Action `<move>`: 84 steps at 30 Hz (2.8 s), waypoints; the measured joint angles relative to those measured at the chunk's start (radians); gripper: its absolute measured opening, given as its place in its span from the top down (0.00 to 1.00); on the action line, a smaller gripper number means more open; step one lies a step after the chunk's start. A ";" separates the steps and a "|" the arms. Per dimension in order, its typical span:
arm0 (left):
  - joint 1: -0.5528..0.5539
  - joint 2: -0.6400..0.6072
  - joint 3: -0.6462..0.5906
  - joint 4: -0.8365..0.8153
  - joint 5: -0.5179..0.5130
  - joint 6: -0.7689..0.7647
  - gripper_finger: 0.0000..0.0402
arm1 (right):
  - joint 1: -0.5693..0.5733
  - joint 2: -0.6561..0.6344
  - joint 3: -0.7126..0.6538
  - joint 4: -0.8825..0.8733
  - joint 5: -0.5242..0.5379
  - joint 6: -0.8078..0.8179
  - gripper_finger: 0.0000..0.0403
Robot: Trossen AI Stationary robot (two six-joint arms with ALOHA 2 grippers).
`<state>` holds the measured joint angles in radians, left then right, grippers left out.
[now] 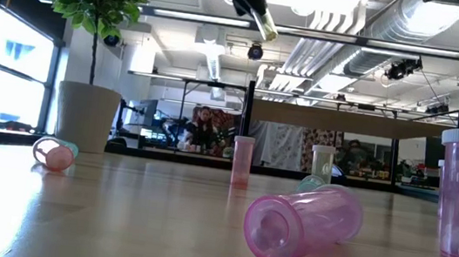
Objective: Pick and place medicine bottles onto shelf by color
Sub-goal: Put the left yellow medicine bottle on the shelf
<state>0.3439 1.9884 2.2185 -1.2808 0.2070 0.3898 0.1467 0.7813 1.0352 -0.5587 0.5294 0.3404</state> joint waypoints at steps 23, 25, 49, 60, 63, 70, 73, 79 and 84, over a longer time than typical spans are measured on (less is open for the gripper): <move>-0.091 0.000 0.000 0.022 -0.006 0.223 0.73 | -0.266 0.350 0.005 0.242 -0.615 -0.140 0.65; -0.095 0.000 0.000 0.029 -0.008 0.223 0.73 | -0.278 0.383 0.005 0.257 -0.649 -0.155 0.65; -0.097 -0.001 0.000 0.031 -0.012 0.207 0.73 | -0.339 0.562 0.005 0.423 -0.936 -0.133 0.65; -0.097 -0.001 0.000 0.028 -0.009 0.207 0.73 | -0.344 0.561 0.005 0.422 -0.951 -0.127 0.81; -0.097 -0.001 0.000 0.028 -0.009 0.206 0.72 | -0.344 0.561 0.005 0.422 -0.954 -0.116 0.81; -0.097 -0.001 0.000 0.028 -0.010 0.205 0.70 | -0.344 0.561 0.005 0.422 -0.957 -0.112 0.82; -0.097 -0.001 0.000 0.032 -0.016 0.207 0.65 | -0.343 0.561 0.005 0.421 -0.957 -0.104 0.82; -0.098 -0.001 0.000 0.035 -0.021 0.178 0.49 | -0.343 0.561 0.005 0.421 -0.957 -0.090 0.82; -0.099 -0.004 -0.001 0.023 -0.098 0.155 0.42 | -0.343 0.559 0.005 0.403 -0.940 -0.086 0.82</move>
<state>0.2451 1.9840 2.2177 -1.2581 0.1087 0.5449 -0.1963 1.3403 1.0401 -0.1555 -0.4110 0.2543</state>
